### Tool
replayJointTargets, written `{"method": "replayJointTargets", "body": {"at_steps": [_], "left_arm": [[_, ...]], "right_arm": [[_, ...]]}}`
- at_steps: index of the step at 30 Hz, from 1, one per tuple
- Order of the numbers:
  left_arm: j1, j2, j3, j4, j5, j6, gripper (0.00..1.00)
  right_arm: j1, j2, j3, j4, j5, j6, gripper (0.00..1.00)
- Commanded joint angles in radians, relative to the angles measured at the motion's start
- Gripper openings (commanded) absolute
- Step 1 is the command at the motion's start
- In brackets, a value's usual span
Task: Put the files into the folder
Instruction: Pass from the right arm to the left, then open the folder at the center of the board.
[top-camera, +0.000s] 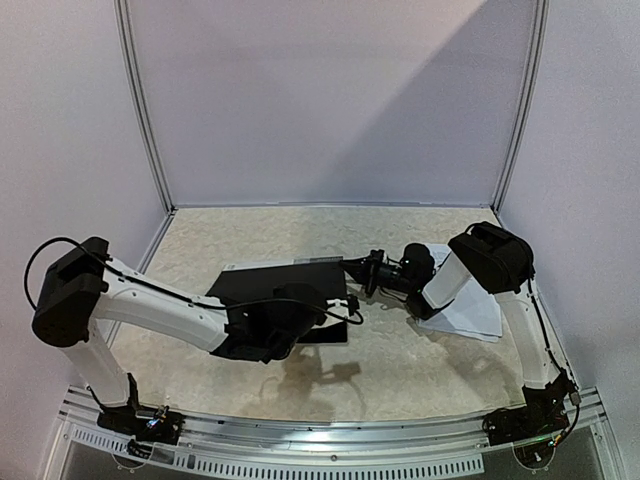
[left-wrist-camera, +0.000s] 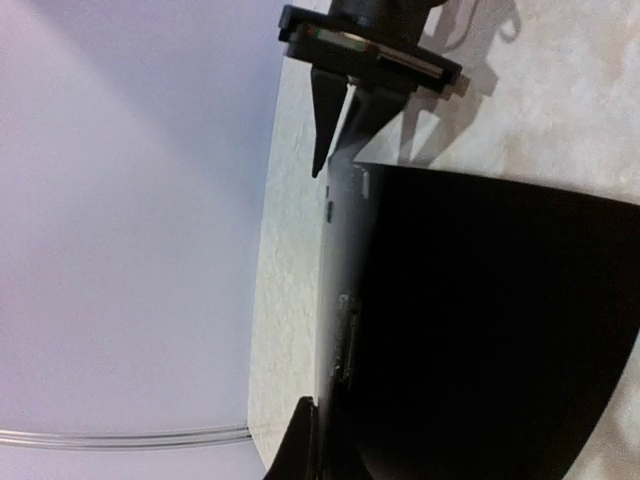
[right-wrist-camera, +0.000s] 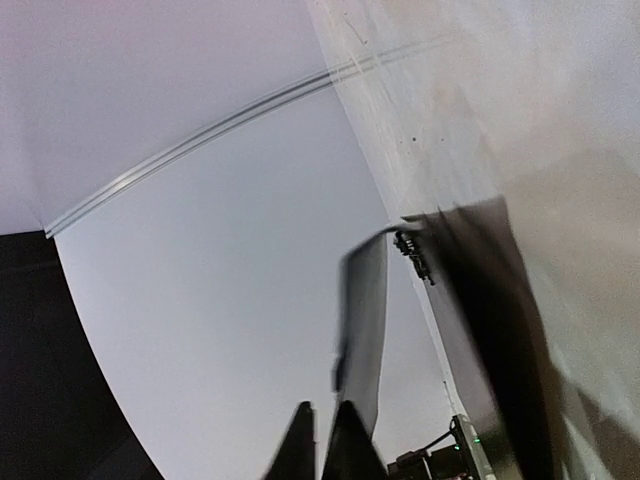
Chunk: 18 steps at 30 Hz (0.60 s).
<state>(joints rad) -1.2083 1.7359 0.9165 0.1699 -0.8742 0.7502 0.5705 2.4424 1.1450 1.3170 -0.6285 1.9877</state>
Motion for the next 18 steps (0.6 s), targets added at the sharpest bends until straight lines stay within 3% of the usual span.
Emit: {"method": "replayJointTargets", "body": {"at_steps": [1, 3, 8, 14, 18], "left_arm": [[0.009, -0.012, 0.126, -0.21, -0.056, -0.061, 0.0], [0.012, -0.017, 0.192, -0.307, -0.099, -0.14, 0.0], [0.023, 0.007, 0.428, -0.725, -0.031, -0.343, 0.0], [0.036, 0.024, 0.606, -0.972, 0.015, -0.48, 0.0], [0.073, 0.046, 0.709, -1.069, 0.095, -0.551, 0.0]], "right_arm": [[0.008, -0.034, 0.03, 0.019, -0.061, 0.209, 0.22], [0.006, -0.055, 0.032, -0.034, -0.093, 0.155, 0.32], [-0.002, -0.164, -0.008, -0.253, -0.14, -0.085, 0.55], [-0.042, -0.361, -0.107, -0.478, -0.139, -0.381, 0.69], [-0.055, -0.536, -0.165, -0.744, -0.085, -0.617, 0.73]]}}
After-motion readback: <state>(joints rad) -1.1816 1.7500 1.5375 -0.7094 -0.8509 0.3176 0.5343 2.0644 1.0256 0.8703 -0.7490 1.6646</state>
